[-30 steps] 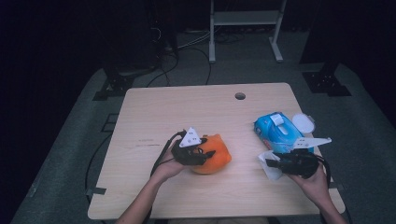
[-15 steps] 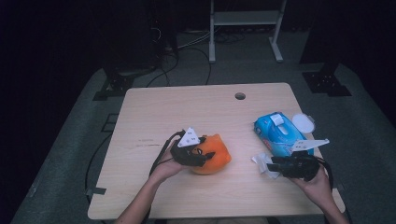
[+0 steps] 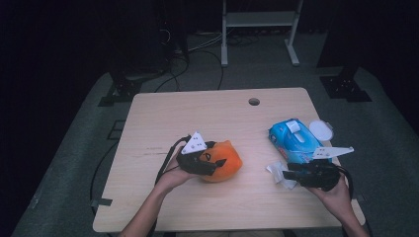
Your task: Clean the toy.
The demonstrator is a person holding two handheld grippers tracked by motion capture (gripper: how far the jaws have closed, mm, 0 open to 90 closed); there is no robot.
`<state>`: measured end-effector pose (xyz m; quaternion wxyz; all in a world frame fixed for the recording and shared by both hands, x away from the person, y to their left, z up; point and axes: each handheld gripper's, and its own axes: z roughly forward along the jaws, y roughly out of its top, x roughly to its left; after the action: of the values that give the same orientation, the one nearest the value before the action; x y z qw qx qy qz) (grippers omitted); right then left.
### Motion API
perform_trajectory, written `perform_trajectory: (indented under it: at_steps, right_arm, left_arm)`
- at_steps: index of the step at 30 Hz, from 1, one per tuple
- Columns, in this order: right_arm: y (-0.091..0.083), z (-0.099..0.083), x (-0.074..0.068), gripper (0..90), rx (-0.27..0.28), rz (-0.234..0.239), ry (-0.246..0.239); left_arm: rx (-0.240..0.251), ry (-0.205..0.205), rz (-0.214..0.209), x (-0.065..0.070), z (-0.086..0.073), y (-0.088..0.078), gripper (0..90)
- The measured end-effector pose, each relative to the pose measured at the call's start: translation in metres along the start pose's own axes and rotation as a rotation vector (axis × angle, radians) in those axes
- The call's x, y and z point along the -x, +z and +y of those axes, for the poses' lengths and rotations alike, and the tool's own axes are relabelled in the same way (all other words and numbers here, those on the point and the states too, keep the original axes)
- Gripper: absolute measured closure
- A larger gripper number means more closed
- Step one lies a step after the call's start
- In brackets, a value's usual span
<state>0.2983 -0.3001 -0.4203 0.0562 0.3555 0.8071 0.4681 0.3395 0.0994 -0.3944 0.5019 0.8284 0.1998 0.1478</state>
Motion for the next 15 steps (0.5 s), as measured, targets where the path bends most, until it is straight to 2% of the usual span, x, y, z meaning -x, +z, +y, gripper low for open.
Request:
perform_trajectory:
  at_steps: [7,15]
  right_arm:
    - [-0.001,0.001,0.0,53.4,0.009,-0.002,0.004]
    - [-0.002,0.001,0.002,51.6,0.013,-0.007,0.005]
  left_arm:
    - [0.019,-0.026,0.016,-0.005,-0.004,-0.015,25.6]
    - [0.019,-0.071,0.054,-0.014,-0.02,-0.035,24.1]
